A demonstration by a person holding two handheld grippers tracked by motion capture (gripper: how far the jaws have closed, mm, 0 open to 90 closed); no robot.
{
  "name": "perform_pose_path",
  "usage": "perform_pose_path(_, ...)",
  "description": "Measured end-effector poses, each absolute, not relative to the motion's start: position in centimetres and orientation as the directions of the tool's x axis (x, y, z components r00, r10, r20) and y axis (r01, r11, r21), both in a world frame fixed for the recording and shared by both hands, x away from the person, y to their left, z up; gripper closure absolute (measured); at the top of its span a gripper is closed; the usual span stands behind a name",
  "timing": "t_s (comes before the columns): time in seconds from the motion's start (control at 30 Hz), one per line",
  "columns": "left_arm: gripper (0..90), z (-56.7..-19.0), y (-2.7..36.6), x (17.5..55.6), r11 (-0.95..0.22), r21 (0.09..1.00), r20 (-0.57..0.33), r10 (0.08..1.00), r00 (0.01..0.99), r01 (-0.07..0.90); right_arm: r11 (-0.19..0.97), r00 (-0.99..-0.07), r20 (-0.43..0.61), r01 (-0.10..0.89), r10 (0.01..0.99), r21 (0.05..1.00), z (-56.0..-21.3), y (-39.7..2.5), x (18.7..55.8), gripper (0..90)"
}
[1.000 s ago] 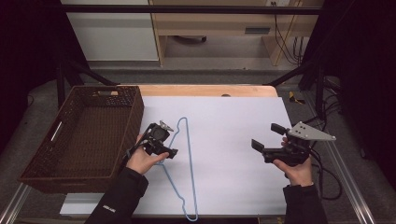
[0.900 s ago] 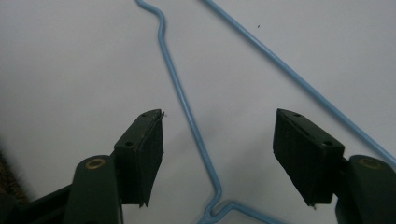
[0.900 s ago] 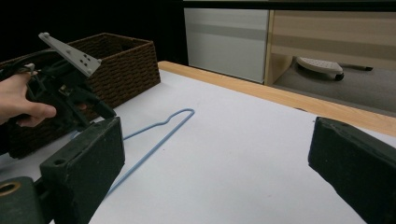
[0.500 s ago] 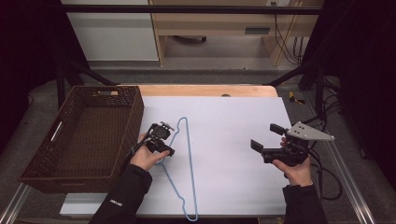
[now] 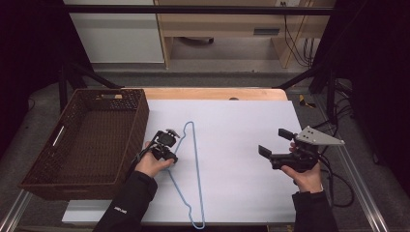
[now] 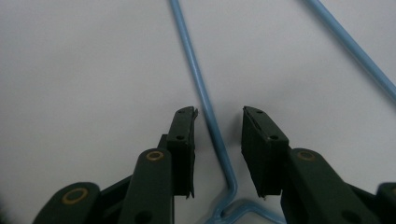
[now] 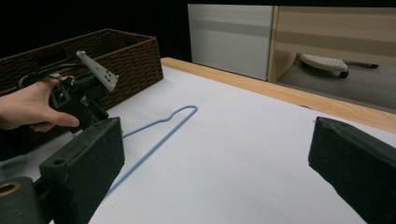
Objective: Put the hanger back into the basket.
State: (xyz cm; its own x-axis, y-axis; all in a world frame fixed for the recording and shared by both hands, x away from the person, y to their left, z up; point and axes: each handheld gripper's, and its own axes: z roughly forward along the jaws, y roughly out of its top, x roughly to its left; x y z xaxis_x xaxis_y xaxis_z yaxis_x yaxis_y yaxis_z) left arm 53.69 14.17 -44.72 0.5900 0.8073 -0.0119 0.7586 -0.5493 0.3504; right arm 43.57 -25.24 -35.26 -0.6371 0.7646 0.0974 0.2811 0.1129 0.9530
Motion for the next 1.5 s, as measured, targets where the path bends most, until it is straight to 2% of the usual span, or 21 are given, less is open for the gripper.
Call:
perform_pose_path(0.13,67.8,-44.8,14.2,53.6,-0.539,0.356,-0.010,0.814,0.580,0.763,0.109,-0.635,0.102,0.284,0.766,0.953,-35.3,-25.2,43.6,3.9)
perform_pose_path(0.83,76.6,-44.5,13.2,53.9,-0.519,0.273,0.005,0.843,0.538,0.810,0.112,-0.644,0.107,0.290,0.757,0.951,-35.3,-25.1,43.6,3.9)
perform_pose_path(1.03,79.0,-44.6,13.1,53.9,-0.520,0.278,0.017,0.843,0.537,0.808,0.112,-0.646,0.107,0.288,0.756,0.951,-35.3,-25.1,43.7,3.8)
perform_pose_path(1.1,82.2,-44.5,13.1,53.9,-0.518,0.273,0.011,0.844,0.536,0.810,0.114,-0.646,0.106,0.290,0.756,0.950,-35.4,-25.0,43.7,3.8)
perform_pose_path(1.5,83.8,-44.5,13.3,54.1,-0.495,0.270,-0.022,0.854,0.520,0.826,0.114,-0.649,0.109,0.292,0.753,0.950,-35.4,-25.0,43.7,3.7)
